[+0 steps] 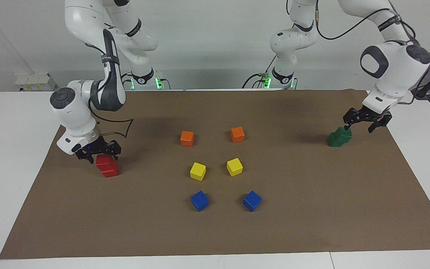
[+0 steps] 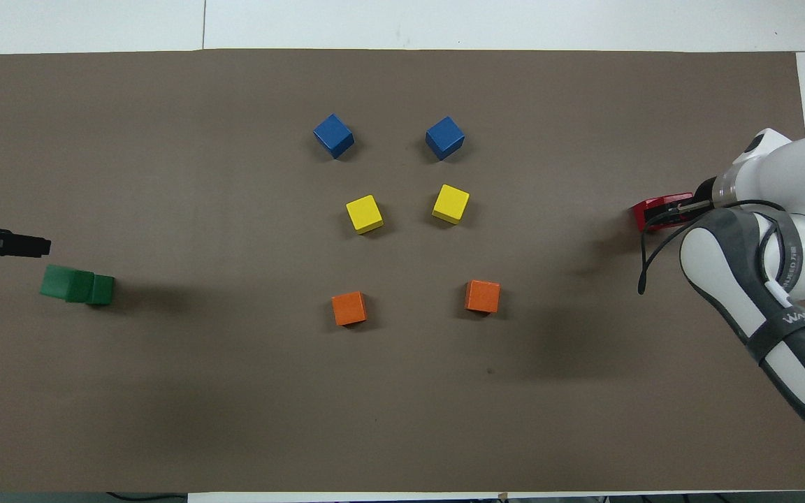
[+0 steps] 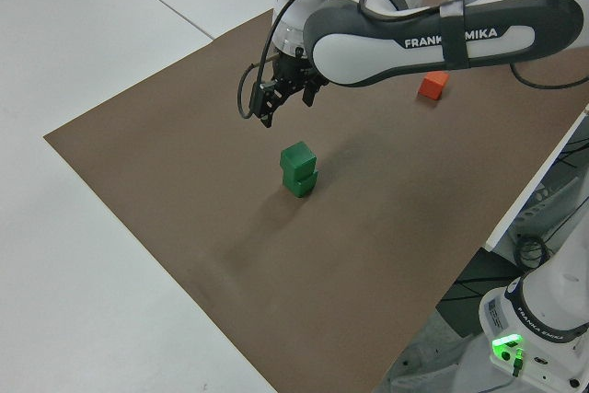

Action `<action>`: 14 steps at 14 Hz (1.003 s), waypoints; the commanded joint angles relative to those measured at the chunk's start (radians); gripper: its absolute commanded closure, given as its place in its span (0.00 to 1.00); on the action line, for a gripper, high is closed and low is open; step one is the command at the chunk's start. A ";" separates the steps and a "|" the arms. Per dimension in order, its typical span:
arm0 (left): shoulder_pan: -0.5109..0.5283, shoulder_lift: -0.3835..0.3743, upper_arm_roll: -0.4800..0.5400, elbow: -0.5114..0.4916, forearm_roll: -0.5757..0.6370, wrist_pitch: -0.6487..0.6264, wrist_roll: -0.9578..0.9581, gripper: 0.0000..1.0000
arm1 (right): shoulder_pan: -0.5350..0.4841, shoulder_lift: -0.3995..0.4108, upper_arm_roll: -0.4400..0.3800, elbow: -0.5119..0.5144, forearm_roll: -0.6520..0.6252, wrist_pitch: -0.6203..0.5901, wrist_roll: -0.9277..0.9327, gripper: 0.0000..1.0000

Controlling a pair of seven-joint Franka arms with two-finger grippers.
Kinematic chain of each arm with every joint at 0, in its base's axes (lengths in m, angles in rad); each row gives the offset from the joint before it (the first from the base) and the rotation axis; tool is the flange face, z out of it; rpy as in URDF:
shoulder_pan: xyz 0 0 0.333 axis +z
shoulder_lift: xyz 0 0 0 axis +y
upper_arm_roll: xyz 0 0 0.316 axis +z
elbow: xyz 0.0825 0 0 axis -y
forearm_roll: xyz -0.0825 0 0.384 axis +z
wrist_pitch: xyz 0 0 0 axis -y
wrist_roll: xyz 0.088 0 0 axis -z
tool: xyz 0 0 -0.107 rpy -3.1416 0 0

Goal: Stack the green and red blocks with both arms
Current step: 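Open both grippers and withdraw them from the placed blocks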

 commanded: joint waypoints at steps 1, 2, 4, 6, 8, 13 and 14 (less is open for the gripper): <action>-0.034 0.000 -0.001 0.079 -0.017 -0.061 -0.025 0.00 | -0.006 -0.026 0.011 0.069 0.013 -0.122 0.018 0.00; -0.034 -0.018 -0.004 0.079 -0.017 -0.063 -0.065 0.00 | -0.002 -0.055 0.011 0.095 0.013 -0.187 0.018 0.00; -0.049 -0.032 -0.004 0.082 -0.013 -0.078 -0.140 0.00 | 0.003 -0.138 0.012 0.118 0.013 -0.279 0.018 0.00; -0.052 -0.032 -0.004 0.098 -0.009 -0.078 -0.161 0.00 | 0.003 -0.225 0.014 0.129 0.018 -0.369 0.016 0.00; -0.054 -0.030 -0.004 0.102 -0.009 -0.079 -0.227 0.00 | 0.005 -0.284 0.014 0.165 0.057 -0.486 0.018 0.00; -0.070 -0.021 -0.004 0.140 -0.008 -0.110 -0.252 0.00 | 0.046 -0.345 0.015 0.260 0.088 -0.690 0.059 0.00; -0.075 -0.017 -0.004 0.157 -0.008 -0.130 -0.261 0.00 | 0.046 -0.339 0.015 0.279 0.088 -0.719 0.088 0.00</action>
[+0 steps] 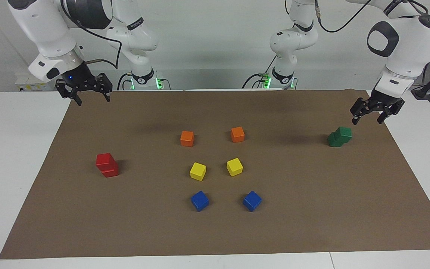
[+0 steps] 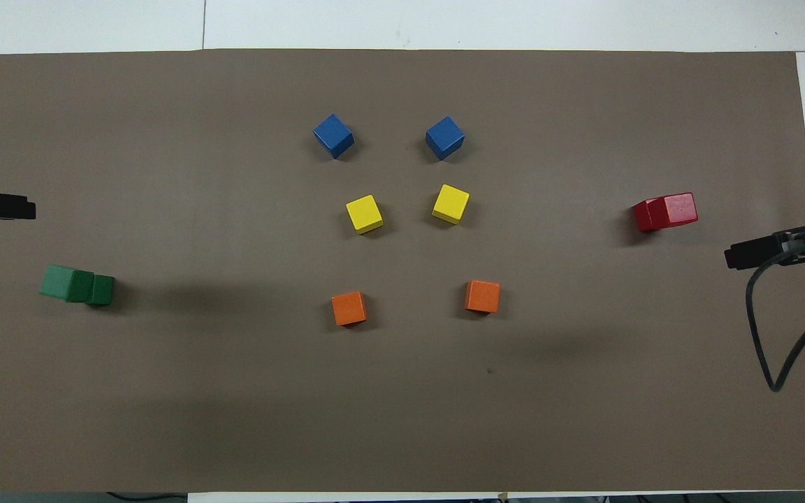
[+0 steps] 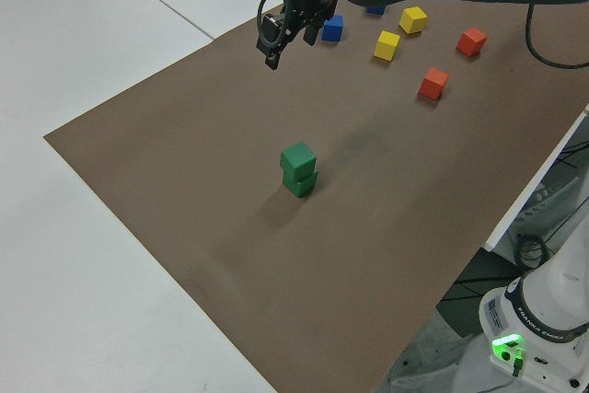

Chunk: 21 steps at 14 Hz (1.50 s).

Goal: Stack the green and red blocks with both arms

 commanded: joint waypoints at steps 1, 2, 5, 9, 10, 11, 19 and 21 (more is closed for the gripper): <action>-0.029 0.006 0.009 0.060 -0.006 -0.076 -0.048 0.00 | 0.012 0.022 0.003 0.050 0.014 -0.065 0.077 0.00; -0.041 0.007 0.007 0.071 -0.005 -0.090 -0.073 0.00 | 0.012 0.021 0.003 0.044 0.014 -0.077 0.084 0.00; -0.058 0.021 0.004 0.124 0.008 -0.149 -0.128 0.00 | 0.008 0.058 0.003 0.065 0.002 -0.074 0.084 0.00; -0.078 0.023 0.006 0.206 0.005 -0.252 -0.141 0.00 | 0.006 0.102 0.001 0.110 -0.003 -0.088 0.082 0.00; -0.081 0.021 0.007 0.215 0.005 -0.277 -0.142 0.00 | 0.007 0.101 0.001 0.110 -0.001 -0.098 0.082 0.00; -0.101 0.012 0.013 0.218 0.006 -0.297 -0.144 0.00 | 0.007 0.101 0.001 0.110 0.000 -0.098 0.082 0.00; -0.208 0.009 0.109 0.244 0.006 -0.340 -0.173 0.00 | 0.009 0.110 0.000 0.122 0.012 -0.068 0.058 0.00; -0.201 0.014 0.107 0.262 0.003 -0.338 -0.173 0.00 | 0.014 0.111 -0.003 0.124 0.011 -0.074 0.053 0.00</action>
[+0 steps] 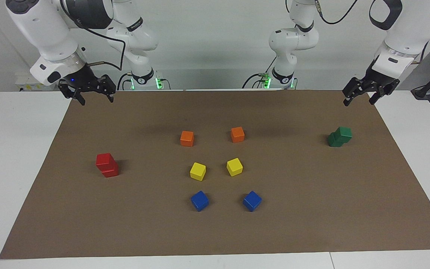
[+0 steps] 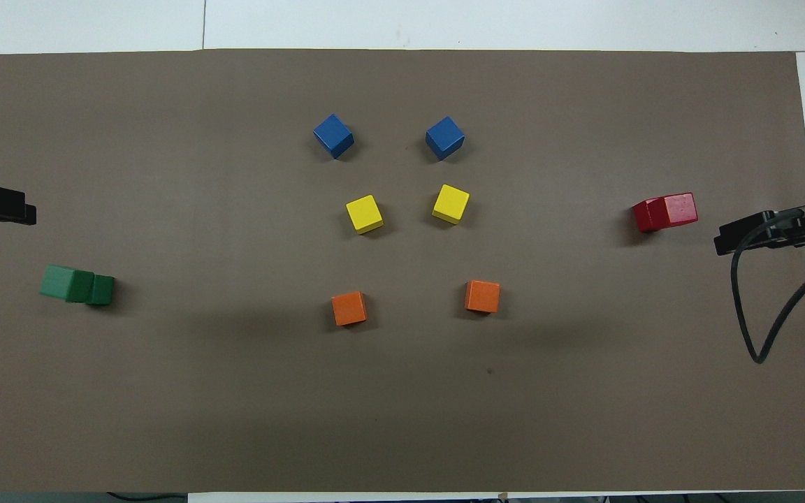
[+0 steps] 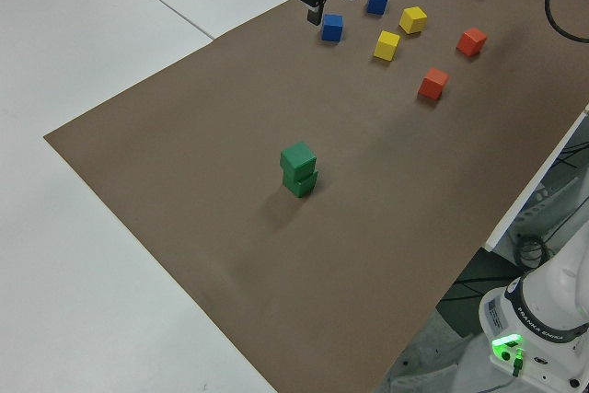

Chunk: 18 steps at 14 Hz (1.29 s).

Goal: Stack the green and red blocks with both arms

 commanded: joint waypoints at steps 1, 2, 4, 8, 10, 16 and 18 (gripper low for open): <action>-0.013 0.013 0.012 0.043 0.001 -0.031 -0.015 0.00 | 0.035 0.016 -0.015 0.021 0.007 -0.010 -0.015 0.00; -0.013 0.015 0.012 0.049 -0.001 -0.034 -0.014 0.00 | 0.135 0.015 -0.113 0.018 -0.001 -0.010 -0.014 0.00; -0.018 0.018 0.012 0.055 0.007 -0.061 -0.015 0.00 | 0.181 0.013 -0.186 0.018 -0.001 -0.010 -0.018 0.00; -0.013 0.022 0.011 0.085 0.007 -0.129 -0.014 0.00 | 0.169 0.011 -0.186 0.018 0.001 -0.010 -0.029 0.00; -0.015 0.022 0.012 0.085 0.007 -0.137 -0.014 0.00 | 0.176 0.011 -0.186 0.018 -0.001 -0.010 -0.028 0.00; -0.010 0.016 0.012 0.086 0.007 -0.135 -0.014 0.00 | 0.181 0.007 -0.187 0.012 -0.008 -0.027 -0.006 0.00; -0.010 0.012 0.013 0.085 0.002 -0.131 -0.012 0.00 | 0.179 0.007 -0.187 0.012 -0.056 -0.029 -0.006 0.00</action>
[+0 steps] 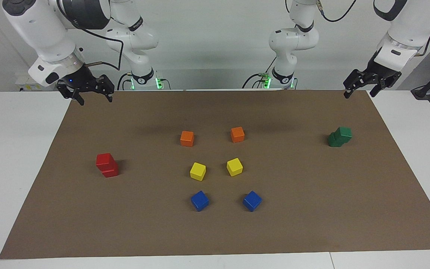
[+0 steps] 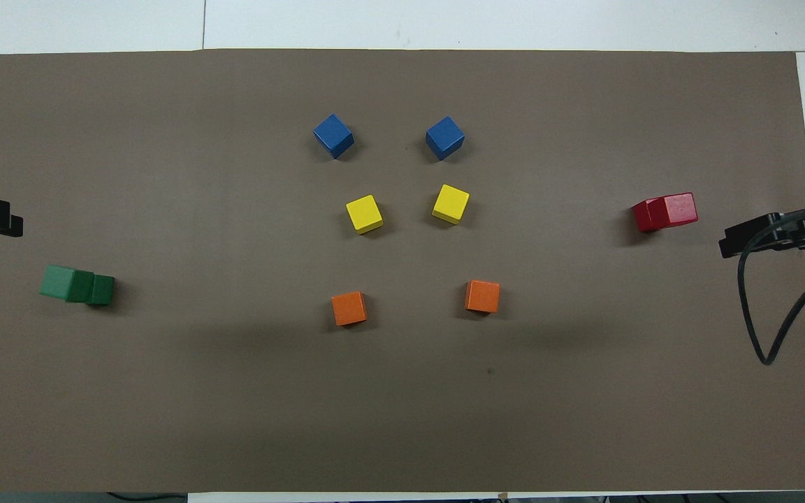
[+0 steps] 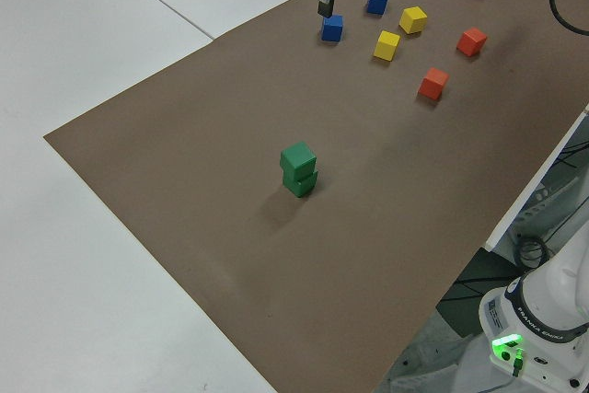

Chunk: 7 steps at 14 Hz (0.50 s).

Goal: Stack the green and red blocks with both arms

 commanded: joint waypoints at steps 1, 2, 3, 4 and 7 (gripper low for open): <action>-0.012 0.008 0.011 0.030 0.004 -0.022 -0.013 0.00 | 0.004 0.007 -0.004 0.013 -0.042 -0.012 0.009 0.00; -0.012 0.008 0.010 0.030 0.004 -0.022 -0.012 0.00 | 0.001 0.010 -0.004 0.018 -0.042 -0.005 0.021 0.00; -0.012 0.008 0.010 0.028 0.002 -0.018 -0.011 0.00 | 0.000 0.013 -0.004 0.024 -0.042 -0.002 0.024 0.00; -0.012 0.006 0.010 0.027 0.001 -0.016 -0.011 0.00 | -0.003 0.013 -0.002 0.026 -0.042 -0.002 0.026 0.00; -0.012 0.006 0.010 0.027 -0.001 -0.019 -0.011 0.00 | -0.007 0.013 -0.002 0.026 -0.041 0.021 0.029 0.00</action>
